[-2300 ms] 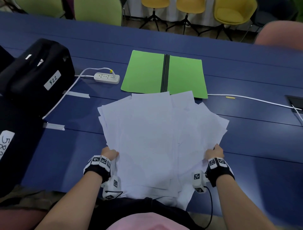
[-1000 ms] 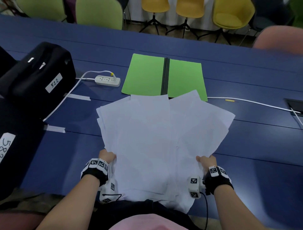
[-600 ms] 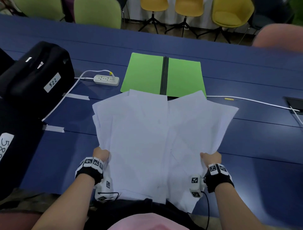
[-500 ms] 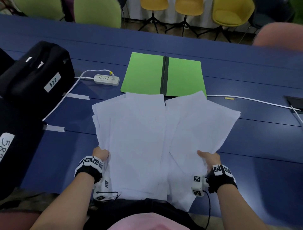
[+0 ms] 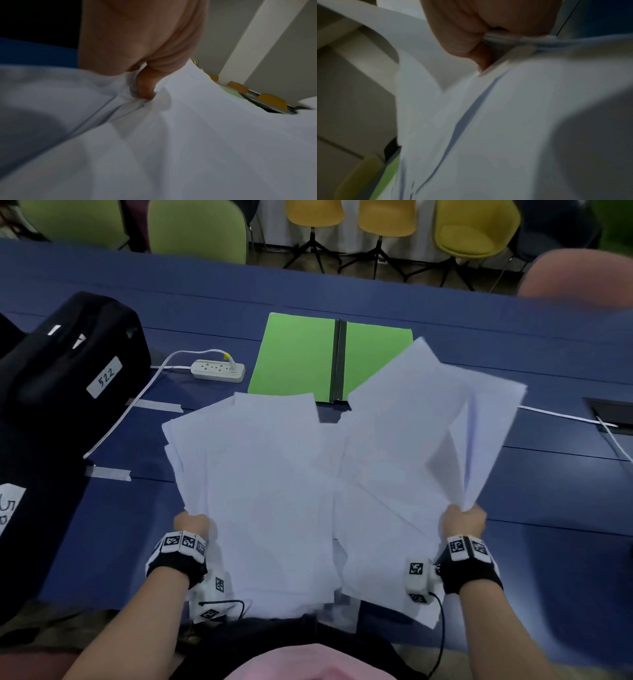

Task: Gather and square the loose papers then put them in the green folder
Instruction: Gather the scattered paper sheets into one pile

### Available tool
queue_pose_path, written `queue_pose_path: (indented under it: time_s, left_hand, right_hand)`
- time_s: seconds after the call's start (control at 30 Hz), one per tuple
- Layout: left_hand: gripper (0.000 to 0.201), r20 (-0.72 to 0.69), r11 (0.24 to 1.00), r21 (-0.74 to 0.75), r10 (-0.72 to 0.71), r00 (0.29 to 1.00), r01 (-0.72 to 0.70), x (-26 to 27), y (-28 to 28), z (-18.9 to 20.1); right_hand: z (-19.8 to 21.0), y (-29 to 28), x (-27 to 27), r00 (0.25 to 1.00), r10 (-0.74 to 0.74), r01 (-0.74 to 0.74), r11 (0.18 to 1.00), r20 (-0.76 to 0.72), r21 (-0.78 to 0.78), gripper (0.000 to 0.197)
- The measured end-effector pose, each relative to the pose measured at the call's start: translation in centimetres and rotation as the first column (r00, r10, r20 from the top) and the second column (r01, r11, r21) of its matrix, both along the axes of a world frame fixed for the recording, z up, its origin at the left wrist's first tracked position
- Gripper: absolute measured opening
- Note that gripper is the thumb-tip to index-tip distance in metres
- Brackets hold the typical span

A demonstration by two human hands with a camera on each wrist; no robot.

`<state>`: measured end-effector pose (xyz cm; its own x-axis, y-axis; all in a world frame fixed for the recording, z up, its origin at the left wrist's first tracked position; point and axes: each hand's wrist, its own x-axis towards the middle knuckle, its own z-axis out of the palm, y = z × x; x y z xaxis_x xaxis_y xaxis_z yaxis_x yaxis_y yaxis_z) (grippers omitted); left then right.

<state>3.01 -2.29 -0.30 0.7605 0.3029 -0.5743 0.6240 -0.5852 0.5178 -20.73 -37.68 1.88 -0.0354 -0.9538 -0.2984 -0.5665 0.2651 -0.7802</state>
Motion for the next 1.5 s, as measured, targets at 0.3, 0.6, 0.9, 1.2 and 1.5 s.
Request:
queue_pose_path:
  time_s: [0.3, 0.6, 0.9, 1.2, 1.5]
  left_hand:
    - [0.048, 0.059, 0.994, -0.002, 0.106, 0.993, -0.107, 1.1, 2.4, 0.8]
    - [0.055, -0.088, 0.992, -0.078, -0.105, 0.991, 0.099, -1.2, -1.9, 0.3]
    - [0.053, -0.192, 0.877, -0.476, -0.038, 0.981, -0.059, -2.1, -2.9, 0.0]
    - [0.089, -0.221, 0.906, -0.416, -0.180, 0.959, 0.074, -2.0, -3.0, 0.4]
    - [0.063, -0.204, 0.912, -0.396, -0.201, 0.958, 0.107, -1.4, -2.8, -1.4]
  right_hand:
    - [3.3, -2.9, 0.3, 0.931, -0.158, 0.173, 0.985, 0.329, -0.017, 0.033]
    - [0.3, 4.0, 3.6, 0.962, 0.190, -0.219, 0.965, 0.194, 0.143, 0.031]
    - [-2.2, 7.1, 3.8, 0.819, 0.571, -0.546, 0.744, 0.058, 0.384, 0.022]
    - [-2.6, 9.9, 5.9, 0.760, 0.649, -0.615, 0.733, -0.031, 0.290, 0.049]
    - [-2.8, 8.7, 5.6, 0.804, 0.588, -0.550, 0.793, -0.091, 0.264, 0.054]
